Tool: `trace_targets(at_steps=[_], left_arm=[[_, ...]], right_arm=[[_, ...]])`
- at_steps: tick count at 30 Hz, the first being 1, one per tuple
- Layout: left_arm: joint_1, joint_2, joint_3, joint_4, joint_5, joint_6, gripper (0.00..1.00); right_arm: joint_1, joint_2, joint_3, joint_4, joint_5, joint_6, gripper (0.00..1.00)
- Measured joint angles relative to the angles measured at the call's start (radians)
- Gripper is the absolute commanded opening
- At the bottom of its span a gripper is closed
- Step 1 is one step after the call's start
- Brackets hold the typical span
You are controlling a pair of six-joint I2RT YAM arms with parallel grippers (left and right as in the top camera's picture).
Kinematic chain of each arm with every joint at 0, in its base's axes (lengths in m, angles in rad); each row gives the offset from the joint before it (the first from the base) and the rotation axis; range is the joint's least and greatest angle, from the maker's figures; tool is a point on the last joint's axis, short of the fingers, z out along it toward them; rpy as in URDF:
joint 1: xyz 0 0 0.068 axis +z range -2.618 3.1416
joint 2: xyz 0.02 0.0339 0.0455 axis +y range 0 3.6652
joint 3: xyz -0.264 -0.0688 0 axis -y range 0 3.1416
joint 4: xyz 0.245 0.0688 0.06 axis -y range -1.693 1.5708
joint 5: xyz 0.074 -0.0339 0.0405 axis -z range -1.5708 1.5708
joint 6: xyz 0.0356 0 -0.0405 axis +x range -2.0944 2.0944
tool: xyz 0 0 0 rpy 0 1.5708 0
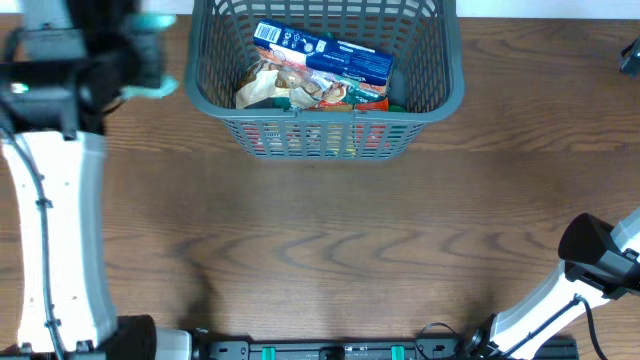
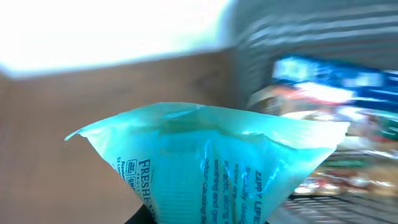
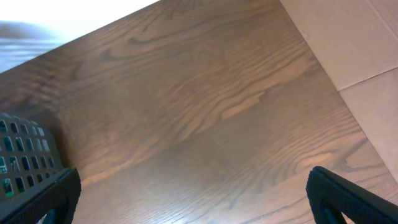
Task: Pack container
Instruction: 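Lift the mint-green packet with the left gripper into the basket, then release the packet in the basket and pull the left arm back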
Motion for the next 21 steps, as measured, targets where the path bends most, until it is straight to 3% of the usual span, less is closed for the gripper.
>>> trace_targets(at_steps=[7, 11, 21], left_arm=[[-0.312, 0.025, 0.021, 0.076, 0.018, 0.332, 0.06], [-0.388, 0.1, 0.022, 0.106, 0.019, 0.462, 0.06], [-0.398, 0.401, 0.021, 0.105, 0.018, 0.54, 0.06]], right_arm=[[0.0, 0.0, 0.0, 0.0, 0.0, 0.0, 0.99], [0.0, 0.0, 0.0, 0.0, -0.002, 0.0, 0.99], [0.0, 0.0, 0.0, 0.0, -0.02, 0.0, 0.99]])
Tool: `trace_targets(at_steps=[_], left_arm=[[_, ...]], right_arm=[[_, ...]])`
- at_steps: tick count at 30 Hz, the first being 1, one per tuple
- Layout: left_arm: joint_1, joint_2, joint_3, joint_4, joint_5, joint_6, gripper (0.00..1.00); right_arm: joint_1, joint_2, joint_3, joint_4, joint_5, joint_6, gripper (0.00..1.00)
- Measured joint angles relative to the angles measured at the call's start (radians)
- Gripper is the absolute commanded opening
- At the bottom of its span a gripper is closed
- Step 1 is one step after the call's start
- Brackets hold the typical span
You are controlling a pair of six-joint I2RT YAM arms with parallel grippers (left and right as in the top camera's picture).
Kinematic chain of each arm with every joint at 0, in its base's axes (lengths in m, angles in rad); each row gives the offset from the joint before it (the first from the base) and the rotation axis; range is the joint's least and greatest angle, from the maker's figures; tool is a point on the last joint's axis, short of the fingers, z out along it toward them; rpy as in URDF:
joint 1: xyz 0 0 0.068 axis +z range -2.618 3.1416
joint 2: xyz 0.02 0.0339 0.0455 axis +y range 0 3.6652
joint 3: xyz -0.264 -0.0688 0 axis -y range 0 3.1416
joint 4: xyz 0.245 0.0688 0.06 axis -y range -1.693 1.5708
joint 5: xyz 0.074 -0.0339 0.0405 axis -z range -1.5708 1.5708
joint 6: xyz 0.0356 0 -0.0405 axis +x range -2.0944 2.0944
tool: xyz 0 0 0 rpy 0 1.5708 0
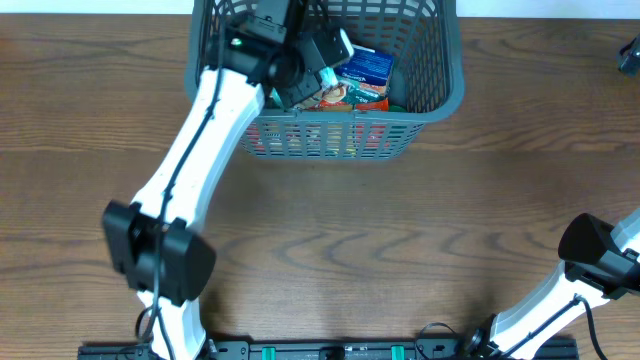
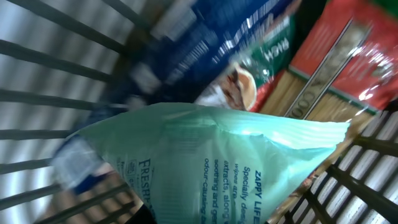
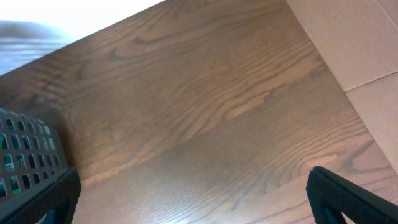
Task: Pack container
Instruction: 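Release the packet in the basket and pull the left arm back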
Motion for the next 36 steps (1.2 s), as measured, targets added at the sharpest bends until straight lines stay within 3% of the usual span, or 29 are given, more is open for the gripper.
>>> trace_targets(at_steps=[4, 6, 7, 9, 12, 19, 27, 36], left_arm=[[0.0, 0.049, 0.0, -0.008, 0.0, 0.0, 0.07], [0.0, 0.055, 0.0, -0.008, 0.0, 0.0, 0.14], [0.0, 0.054, 0.0, -0.008, 0.0, 0.0, 0.22], [0.0, 0.054, 0.0, -0.008, 0.0, 0.011, 0.67], [0.0, 0.054, 0.0, -0.01, 0.0, 0.011, 0.84], [0.0, 0.054, 0.0, -0.013, -0.005, 0.014, 0.88], [0.019, 0.007, -0.001, 0.037, -0.134, -0.052, 0.97], [0.259, -0.288, 0.0, 0.044, -0.177, -0.254, 0.99]], right_arm=[[0.0, 0.0, 0.0, 0.0, 0.0, 0.0, 0.99], [0.0, 0.0, 0.0, 0.0, 0.0, 0.0, 0.99], [0.0, 0.0, 0.0, 0.0, 0.0, 0.0, 0.99], [0.0, 0.0, 0.0, 0.0, 0.0, 0.0, 0.99], [0.0, 0.0, 0.0, 0.0, 0.0, 0.0, 0.99], [0.0, 0.0, 0.0, 0.0, 0.0, 0.0, 0.99], [0.003, 0.0, 0.0, 0.037, -0.046, -0.009, 0.99], [0.17, 0.0, -0.001, 0.238, -0.106, -0.113, 0.99]])
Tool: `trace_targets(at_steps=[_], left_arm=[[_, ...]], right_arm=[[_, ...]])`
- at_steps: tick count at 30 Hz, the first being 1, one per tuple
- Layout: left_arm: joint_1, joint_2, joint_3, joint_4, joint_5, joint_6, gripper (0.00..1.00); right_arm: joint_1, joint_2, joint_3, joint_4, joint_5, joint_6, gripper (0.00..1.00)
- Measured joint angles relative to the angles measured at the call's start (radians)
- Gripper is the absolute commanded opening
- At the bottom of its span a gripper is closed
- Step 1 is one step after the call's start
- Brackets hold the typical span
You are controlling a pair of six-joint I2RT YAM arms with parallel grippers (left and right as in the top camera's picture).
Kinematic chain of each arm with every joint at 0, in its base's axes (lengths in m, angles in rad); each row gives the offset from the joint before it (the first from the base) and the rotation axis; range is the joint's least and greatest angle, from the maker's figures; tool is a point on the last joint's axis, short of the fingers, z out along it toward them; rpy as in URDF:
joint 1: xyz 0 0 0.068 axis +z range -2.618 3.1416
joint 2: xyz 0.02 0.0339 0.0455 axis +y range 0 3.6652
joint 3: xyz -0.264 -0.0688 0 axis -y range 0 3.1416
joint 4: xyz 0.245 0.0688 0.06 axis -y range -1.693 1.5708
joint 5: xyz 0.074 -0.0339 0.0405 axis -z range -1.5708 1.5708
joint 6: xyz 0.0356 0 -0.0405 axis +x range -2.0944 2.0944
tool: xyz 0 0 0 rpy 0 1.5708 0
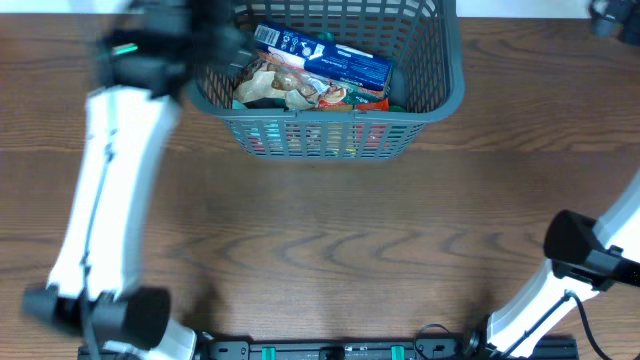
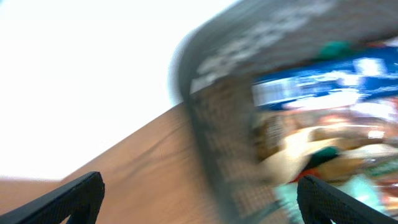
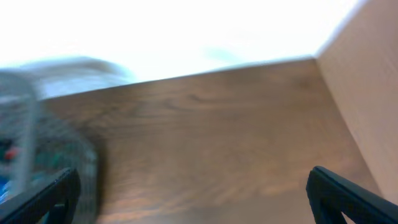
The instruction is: Pack container
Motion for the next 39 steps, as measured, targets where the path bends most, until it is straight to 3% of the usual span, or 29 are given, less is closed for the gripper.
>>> trace_targets(at_steps=[8, 15, 20, 25, 34, 39], left_arm=[[0.225, -0.16, 0.001, -0.209, -0.01, -0.183, 0.99], [0.274, -0.25, -0.047, -0.261, -0.006, -0.235, 0.99], [0.274, -0.373, -0.212, -0.246, -0.003, -0.253, 0.99], [0.274, -0.492, -0.467, -0.131, 0.021, -0.256, 0.99], [0.274, -0.642, -0.874, 0.092, 0.072, -0.256, 0.99], [0.274, -0.656, -1.033, 0.254, 0.092, -0.256, 0.98]], right_arm=[[0.145, 0.0, 0.0, -0.021, -0.076, -0.06, 0.99], [0.15, -0.019, -0.003, -0.134, -0.001, -0.019, 0.99], [0.15, -0.119, -0.013, -0.237, 0.053, 0.01, 0.99], [0.168, -0.29, -0.084, -0.237, 0.089, 0.042, 0.99], [0.229, -0.649, -0.612, -0.199, 0.159, 0.08, 0.99], [0.233, -0.821, -1.05, 0.125, 0.182, 0.093, 0.99]])
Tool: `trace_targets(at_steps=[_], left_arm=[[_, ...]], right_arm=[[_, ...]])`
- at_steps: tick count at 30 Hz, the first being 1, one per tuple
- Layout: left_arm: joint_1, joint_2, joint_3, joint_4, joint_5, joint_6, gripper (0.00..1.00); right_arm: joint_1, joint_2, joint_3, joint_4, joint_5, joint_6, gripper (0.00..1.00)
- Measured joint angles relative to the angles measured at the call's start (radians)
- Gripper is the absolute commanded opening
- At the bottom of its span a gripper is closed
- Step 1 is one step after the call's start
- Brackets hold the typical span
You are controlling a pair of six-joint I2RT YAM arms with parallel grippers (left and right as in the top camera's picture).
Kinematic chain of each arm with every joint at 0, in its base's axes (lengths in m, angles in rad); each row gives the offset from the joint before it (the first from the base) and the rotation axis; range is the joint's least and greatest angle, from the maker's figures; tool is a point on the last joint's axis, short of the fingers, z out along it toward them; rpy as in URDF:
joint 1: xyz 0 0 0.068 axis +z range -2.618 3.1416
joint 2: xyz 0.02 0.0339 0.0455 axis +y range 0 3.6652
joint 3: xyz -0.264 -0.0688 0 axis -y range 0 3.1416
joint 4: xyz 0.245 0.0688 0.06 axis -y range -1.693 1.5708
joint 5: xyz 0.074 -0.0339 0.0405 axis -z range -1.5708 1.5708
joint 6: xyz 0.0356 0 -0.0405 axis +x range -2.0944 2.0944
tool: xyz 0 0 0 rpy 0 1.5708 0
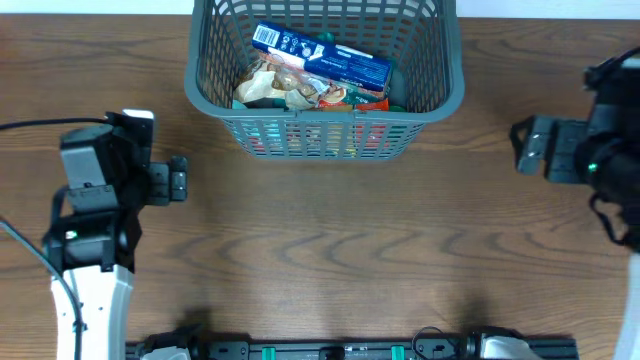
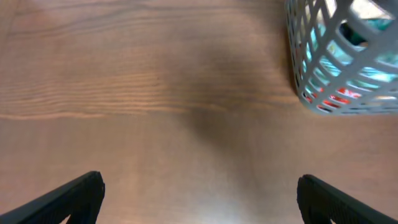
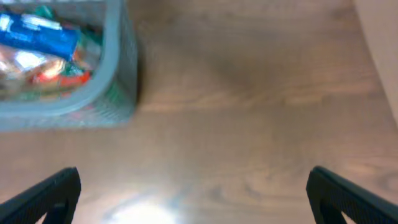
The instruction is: Pack container
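The grey slatted basket (image 1: 325, 120) stands at the table's far middle. It holds a blue packet (image 1: 325, 55) lying on several snack packets (image 1: 290, 90). Something teal (image 2: 316, 45) shows through the basket's wall in the left wrist view. My left gripper (image 1: 172, 185) hovers over bare wood to the left of and below the basket, open and empty; its fingers (image 2: 68, 199) stand wide apart. My right gripper (image 1: 528, 147) is to the right of the basket, also open and empty, with the basket's corner (image 3: 93, 87) in its view.
The wooden table (image 1: 330, 250) stretches in front of the basket. A pale surface (image 3: 382, 56) borders the table at the right of the right wrist view. A dark rail (image 1: 330, 350) runs along the table's near edge.
My left gripper, open at the basket's left rim, now hangs over bare wood left of the basket. My right arm has come in from the far right to beside the basket.
My left gripper held a teal pouch left of the basket. Then it held the pouch inside the basket over the packets. Then it was open without the pouch at the basket's left rim. Now both grippers stand open on either side of the basket.
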Motion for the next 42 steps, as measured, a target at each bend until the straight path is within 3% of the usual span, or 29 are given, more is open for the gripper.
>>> trace_targets(at_steps=[7, 10, 13, 42], left_arm=[[0.0, 0.001, -0.161, 0.185, 0.035, 0.0, 0.99], [0.0, 0.006, -0.187, 0.206, 0.038, 0.0, 0.99], [0.0, 0.019, -0.188, 0.21, 0.041, 0.0, 0.99], [0.0, 0.023, -0.188, 0.211, 0.041, 0.0, 0.99]], right_arm=[[0.04, -0.222, -0.621, 0.559, 0.017, 0.002, 0.99], [0.04, -0.251, -0.792, 0.69, 0.019, 0.002, 0.99], [0.04, -0.244, -0.912, 0.705, 0.018, 0.002, 0.99], [0.04, -0.228, -0.978, 0.693, 0.019, 0.002, 0.99]])
